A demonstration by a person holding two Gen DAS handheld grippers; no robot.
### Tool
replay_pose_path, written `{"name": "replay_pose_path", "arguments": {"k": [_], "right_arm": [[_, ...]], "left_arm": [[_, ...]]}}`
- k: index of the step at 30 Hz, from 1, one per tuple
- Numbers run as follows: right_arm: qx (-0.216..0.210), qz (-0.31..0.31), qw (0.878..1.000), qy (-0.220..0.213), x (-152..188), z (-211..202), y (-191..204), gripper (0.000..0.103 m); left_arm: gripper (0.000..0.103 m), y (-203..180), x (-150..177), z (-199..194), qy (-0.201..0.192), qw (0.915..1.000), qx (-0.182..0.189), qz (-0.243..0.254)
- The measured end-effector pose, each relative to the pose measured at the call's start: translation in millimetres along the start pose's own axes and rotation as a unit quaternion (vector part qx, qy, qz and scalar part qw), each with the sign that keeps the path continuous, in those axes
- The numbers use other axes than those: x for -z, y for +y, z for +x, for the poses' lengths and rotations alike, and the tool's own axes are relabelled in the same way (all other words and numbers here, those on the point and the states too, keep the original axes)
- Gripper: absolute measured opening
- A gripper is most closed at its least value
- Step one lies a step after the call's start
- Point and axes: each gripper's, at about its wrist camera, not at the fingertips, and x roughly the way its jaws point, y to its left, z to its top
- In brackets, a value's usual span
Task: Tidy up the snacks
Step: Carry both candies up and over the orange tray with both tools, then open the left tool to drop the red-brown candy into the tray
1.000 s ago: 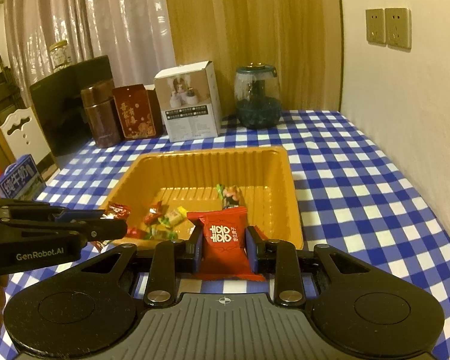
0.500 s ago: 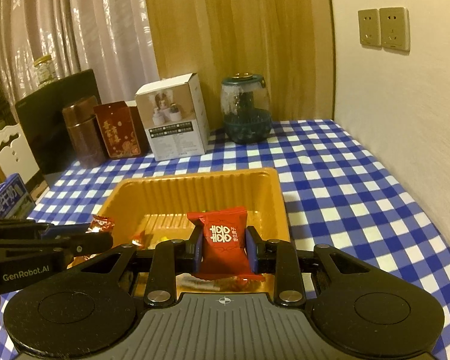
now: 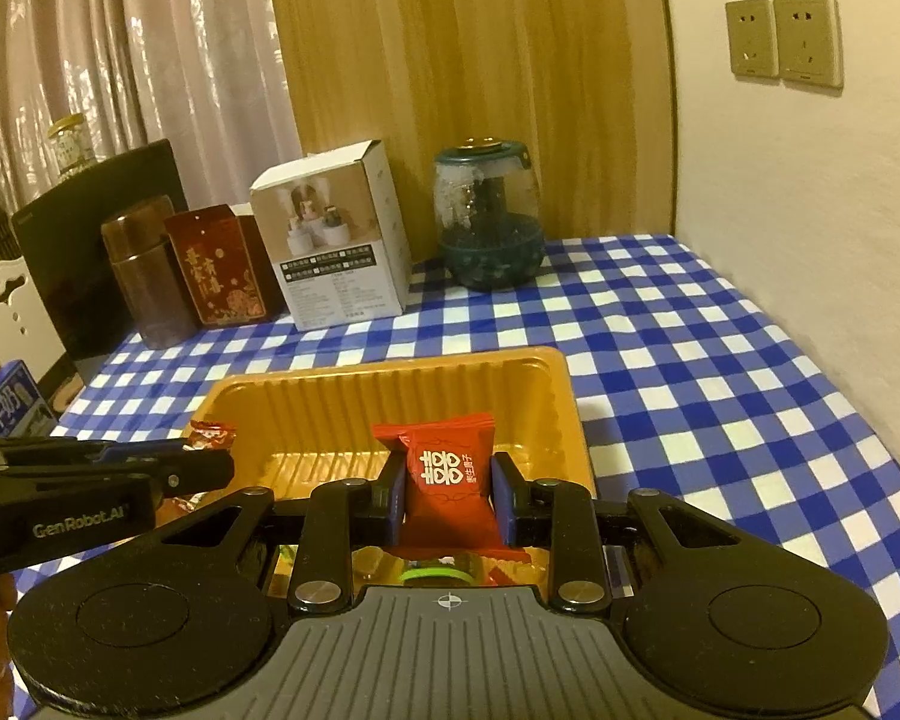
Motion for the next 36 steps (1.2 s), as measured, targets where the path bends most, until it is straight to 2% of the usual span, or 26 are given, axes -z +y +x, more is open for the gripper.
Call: {"name": "replay_pose_path", "arguments": {"k": [17, 36], "right_arm": [[-0.01, 0.013, 1.0, 0.006, -8.5, 29.7, -1.7, 0.03], [-0.014, 0.028, 0.999, 0.009, -11.7, 41.7, -6.1, 0.03]], "left_arm": [[0.021, 9.1, -4.7, 31.1, 0.012, 0.9999, -0.005, -0.01], [0.021, 12.6, -6.2, 47.9, 0.018, 0.9997, -0.007, -0.014]]}}
